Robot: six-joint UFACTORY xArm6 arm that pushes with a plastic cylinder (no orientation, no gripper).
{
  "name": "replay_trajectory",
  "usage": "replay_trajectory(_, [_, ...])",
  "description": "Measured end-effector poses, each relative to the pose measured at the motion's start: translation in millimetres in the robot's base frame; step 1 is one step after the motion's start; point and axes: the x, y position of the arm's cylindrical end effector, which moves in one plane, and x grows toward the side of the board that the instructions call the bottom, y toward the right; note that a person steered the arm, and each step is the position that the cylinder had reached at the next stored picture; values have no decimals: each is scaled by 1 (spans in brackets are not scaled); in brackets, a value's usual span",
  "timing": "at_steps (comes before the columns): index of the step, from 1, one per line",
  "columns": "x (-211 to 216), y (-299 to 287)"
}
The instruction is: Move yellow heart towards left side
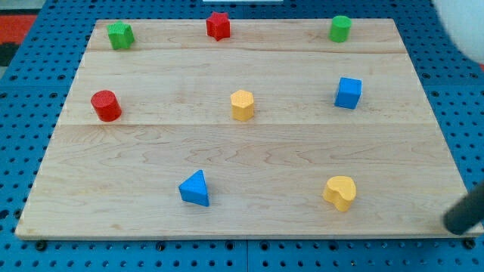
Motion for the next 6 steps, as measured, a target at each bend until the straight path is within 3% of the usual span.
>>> replay_trajectory(1, [-40,-104])
replay_trajectory(2, [-38,-140])
replay_trajectory(3, [-14,-121])
replay_trajectory(5, [-74,-284])
replay_trajectory(6, [-84,-245])
